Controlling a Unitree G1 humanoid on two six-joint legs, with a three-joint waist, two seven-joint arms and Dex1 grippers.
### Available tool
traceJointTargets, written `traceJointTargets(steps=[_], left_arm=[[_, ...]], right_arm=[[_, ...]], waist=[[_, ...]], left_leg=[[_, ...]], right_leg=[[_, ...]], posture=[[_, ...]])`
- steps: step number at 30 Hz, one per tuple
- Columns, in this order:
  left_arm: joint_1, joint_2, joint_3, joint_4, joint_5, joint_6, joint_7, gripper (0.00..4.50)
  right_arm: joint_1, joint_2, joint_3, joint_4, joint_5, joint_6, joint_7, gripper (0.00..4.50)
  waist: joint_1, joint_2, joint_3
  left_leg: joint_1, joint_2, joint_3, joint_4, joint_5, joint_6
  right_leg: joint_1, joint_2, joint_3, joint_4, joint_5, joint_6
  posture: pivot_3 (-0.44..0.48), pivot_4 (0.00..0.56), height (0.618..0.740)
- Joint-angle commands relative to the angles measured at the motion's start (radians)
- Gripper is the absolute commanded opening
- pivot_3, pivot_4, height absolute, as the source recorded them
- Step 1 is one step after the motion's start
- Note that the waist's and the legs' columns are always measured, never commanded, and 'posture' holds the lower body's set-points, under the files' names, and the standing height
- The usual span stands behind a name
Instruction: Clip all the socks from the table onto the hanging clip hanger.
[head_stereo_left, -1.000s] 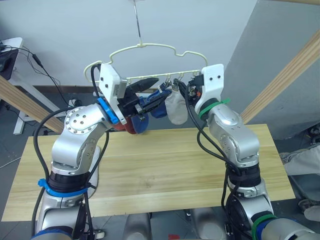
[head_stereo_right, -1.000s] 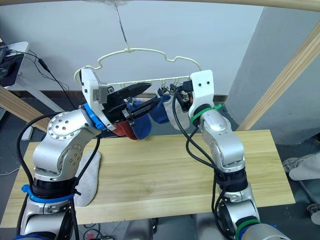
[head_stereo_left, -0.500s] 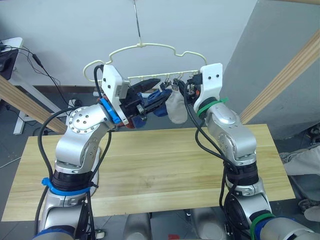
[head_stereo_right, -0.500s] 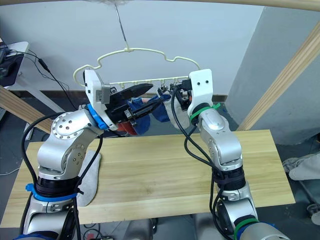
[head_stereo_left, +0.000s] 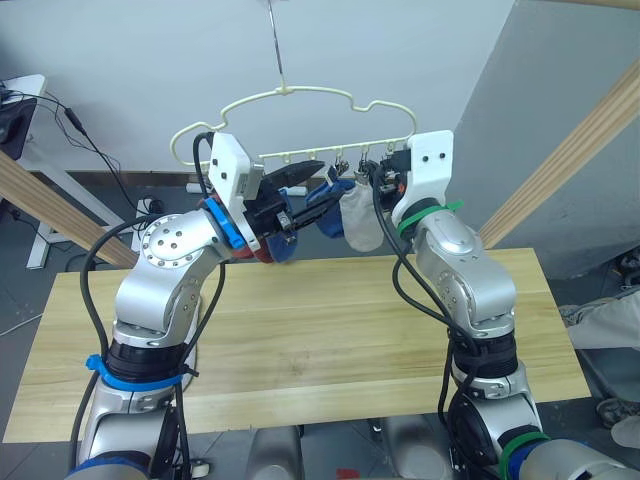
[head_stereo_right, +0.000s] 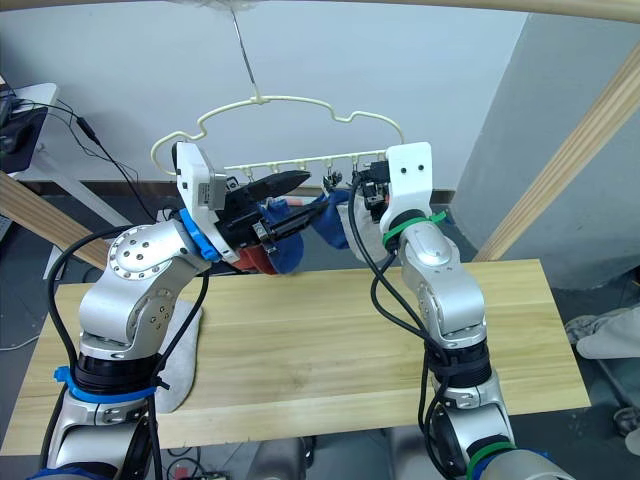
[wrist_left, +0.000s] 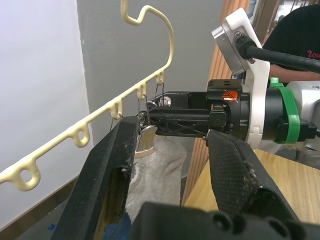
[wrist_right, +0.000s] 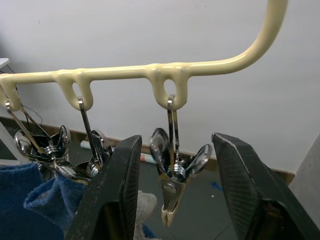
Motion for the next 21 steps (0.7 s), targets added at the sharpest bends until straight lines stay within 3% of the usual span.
traceJointTargets(steps=[1,21], left_arm=[[-0.022,-0.007,0.004,-0.014,0.001,-0.023,0.0,2.47],[-0.028,-0.013,0.001,-0.014,0.002,-0.022,-0.004,2.47]], right_arm=[[0.004,0.012,-0.008,-0.06,-0.004,0.001,-0.015,2.32],[-0.02,0.068,-0.011,-0.045,0.014,0.009,-0.02,2.32]], waist=[[0.0,0.0,0.0],[0.0,0.0,0.0]], left_leg=[[0.0,0.0,0.0,0.0,0.0,0.0],[0.0,0.0,0.0,0.0,0.0,0.0]], right_leg=[[0.0,0.0,0.0,0.0,0.0,0.0],[0.0,0.0,0.0,0.0,0.0,0.0]], posture=[[-0.059,0.312,0.735],[-0.059,0.314,0.735]])
